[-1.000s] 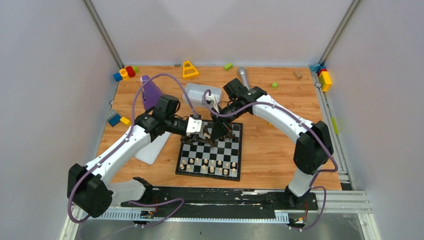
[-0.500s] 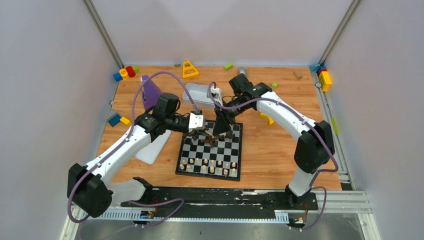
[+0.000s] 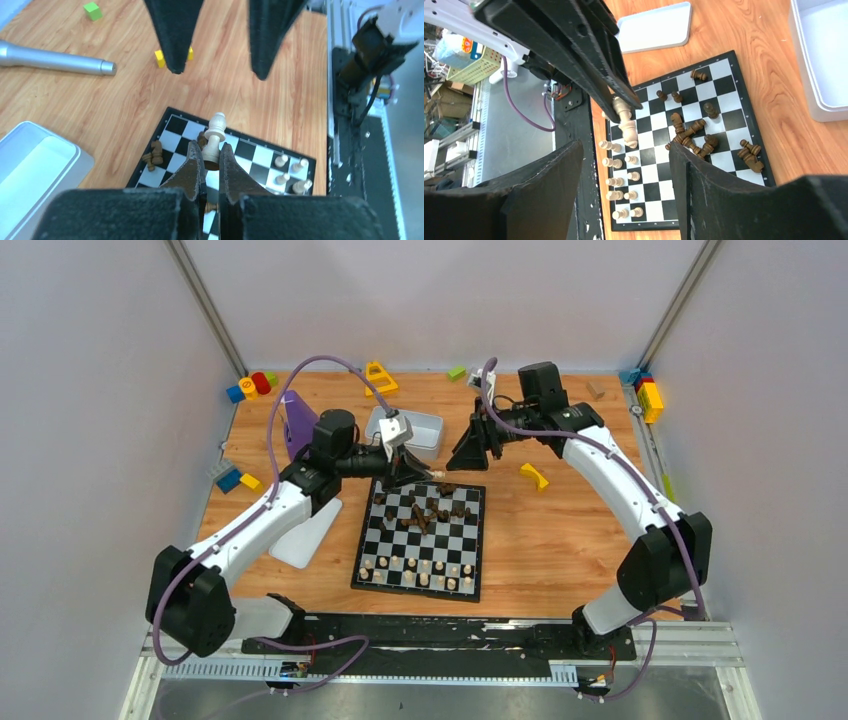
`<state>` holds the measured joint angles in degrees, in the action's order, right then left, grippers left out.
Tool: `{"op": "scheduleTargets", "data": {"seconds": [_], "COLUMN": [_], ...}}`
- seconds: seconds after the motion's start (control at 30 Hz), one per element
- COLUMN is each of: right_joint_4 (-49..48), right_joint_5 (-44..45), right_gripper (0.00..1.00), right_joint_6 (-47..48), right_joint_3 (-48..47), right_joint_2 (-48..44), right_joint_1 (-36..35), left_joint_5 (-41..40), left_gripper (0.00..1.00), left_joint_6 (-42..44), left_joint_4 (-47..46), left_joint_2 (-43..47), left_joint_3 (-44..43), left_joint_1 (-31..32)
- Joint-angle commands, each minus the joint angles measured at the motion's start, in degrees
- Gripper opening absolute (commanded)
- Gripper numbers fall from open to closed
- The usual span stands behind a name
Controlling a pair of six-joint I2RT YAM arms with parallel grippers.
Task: Set up the chess pieces on the board
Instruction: Place the chess piece on the chessboard.
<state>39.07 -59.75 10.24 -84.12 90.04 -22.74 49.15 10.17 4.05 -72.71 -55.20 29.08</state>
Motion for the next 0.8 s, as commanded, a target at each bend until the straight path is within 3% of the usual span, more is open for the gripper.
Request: {"op": "scheduleTargets", "data": {"seconds": [0.0, 0.27, 0.43, 0.6, 0.77], "right_joint_4": [-10.90, -15.19, -15.75, -16.21, -16.37], "right_joint_5": [-1.79, -2.40, -4.20, -6.33, -7.14], "right_gripper": [0.65, 0.66, 0.55, 0.37, 0.38], "right_joint_6": [-8.65, -13.22, -13.58, -13.58, -13.32], "right_joint_3": [2.23, 5.52, 5.84, 6.24, 6.98], "right_joint_2": [-3.41, -3.95, -3.52, -3.34, -3.41], "right_joint_1": [1.12, 1.14, 1.20, 1.20, 1.20], "left_joint_5": [1.59, 3.68, 3.59, 2.81, 2.37], "left_gripper": [0.00, 0.00, 0.00, 0.00, 0.00], "left_joint_6": [-20.27, -31.49, -32.96, -33.40, -33.81], "left_joint_4": [-17.11, -31.12, -33.95, -35.11, -35.67], "left_joint_2": [-2.01, -4.62, -4.81, -4.49, -4.46], "left_joint_3": [0.79, 3.49, 4.66, 5.54, 5.84], "left_joint_1": [-0.51, -0.52, -0.52, -0.52, -0.52]}}
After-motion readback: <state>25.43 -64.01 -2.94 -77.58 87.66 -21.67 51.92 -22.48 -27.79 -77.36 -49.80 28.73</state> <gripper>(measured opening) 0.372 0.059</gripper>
